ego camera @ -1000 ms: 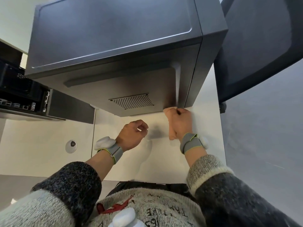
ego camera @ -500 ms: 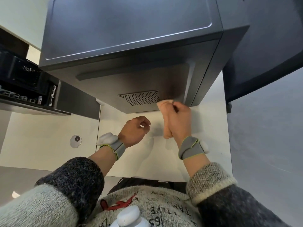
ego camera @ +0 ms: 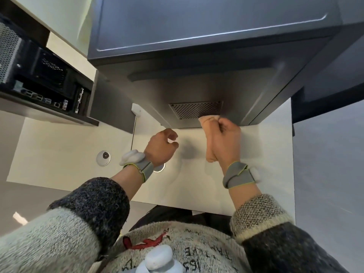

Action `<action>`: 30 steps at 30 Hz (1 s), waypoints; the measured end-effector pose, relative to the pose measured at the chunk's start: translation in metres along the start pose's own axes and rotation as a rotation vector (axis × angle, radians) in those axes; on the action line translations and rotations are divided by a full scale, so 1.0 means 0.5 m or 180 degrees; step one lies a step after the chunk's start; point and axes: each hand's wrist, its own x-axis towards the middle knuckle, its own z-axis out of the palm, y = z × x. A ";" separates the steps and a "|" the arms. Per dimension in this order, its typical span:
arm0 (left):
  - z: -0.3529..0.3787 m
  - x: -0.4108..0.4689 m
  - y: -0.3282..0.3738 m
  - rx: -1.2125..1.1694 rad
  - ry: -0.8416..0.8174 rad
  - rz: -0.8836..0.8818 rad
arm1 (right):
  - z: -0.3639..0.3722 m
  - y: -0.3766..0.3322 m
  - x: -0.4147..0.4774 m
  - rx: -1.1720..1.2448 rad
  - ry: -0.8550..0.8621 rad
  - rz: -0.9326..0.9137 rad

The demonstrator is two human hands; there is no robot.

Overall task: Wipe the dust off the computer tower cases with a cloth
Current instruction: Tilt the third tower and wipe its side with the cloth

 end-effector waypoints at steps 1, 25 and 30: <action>-0.004 0.000 -0.001 0.0002 -0.0030 -0.0013 | 0.005 0.007 -0.002 -0.0007 0.0022 0.0009; -0.065 0.038 -0.067 -0.0566 -0.0260 0.0272 | 0.121 -0.029 -0.041 -0.0355 0.0155 0.0368; -0.099 0.037 -0.095 -0.0378 -0.0374 0.0406 | 0.166 0.013 -0.040 -0.0377 0.0303 0.0158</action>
